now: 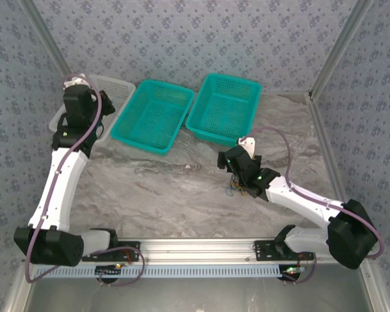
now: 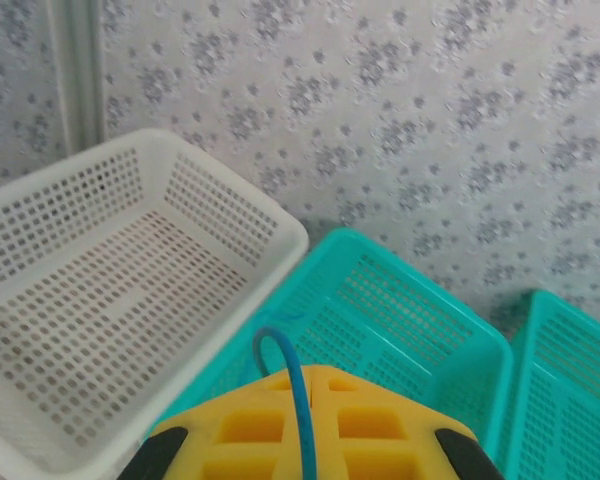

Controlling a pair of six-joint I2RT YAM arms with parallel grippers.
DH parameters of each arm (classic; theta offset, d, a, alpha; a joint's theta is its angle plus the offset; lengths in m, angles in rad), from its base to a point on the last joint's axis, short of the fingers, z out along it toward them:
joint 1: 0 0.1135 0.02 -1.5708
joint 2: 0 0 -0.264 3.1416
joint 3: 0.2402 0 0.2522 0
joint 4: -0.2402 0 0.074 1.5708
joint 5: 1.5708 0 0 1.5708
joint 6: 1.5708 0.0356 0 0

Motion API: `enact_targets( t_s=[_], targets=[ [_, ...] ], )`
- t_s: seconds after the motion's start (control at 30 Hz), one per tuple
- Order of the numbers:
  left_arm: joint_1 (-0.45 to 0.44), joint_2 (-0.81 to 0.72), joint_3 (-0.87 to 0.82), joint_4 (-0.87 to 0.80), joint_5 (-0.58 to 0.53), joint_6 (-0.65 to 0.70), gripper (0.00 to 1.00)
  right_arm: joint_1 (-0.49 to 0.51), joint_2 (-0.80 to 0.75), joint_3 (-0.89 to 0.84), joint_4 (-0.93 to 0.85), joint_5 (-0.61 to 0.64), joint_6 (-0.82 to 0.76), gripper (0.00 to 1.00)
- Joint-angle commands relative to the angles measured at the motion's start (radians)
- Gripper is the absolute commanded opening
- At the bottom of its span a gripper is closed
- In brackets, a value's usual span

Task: Untangle the cables

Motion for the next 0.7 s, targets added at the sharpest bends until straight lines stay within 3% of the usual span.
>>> enact_targets(
  t_s=[0.0, 0.2, 0.67],
  targets=[
    [0.031, 0.04, 0.103, 0.007, -0.007, 0.045, 0.0, -0.006, 0.004, 0.002, 0.004, -0.001, 0.026, 0.99],
    [0.078, 0.151, 0.237, -0.041, -0.096, 0.129, 0.0, -0.006, 0.006, -0.001, -0.011, 0.0, 0.052, 0.99],
    [0.17, 0.488, 0.449, -0.06, -0.104, 0.243, 0.0, -0.006, 0.018, 0.004, -0.005, -0.04, 0.079, 0.97]
  ],
)
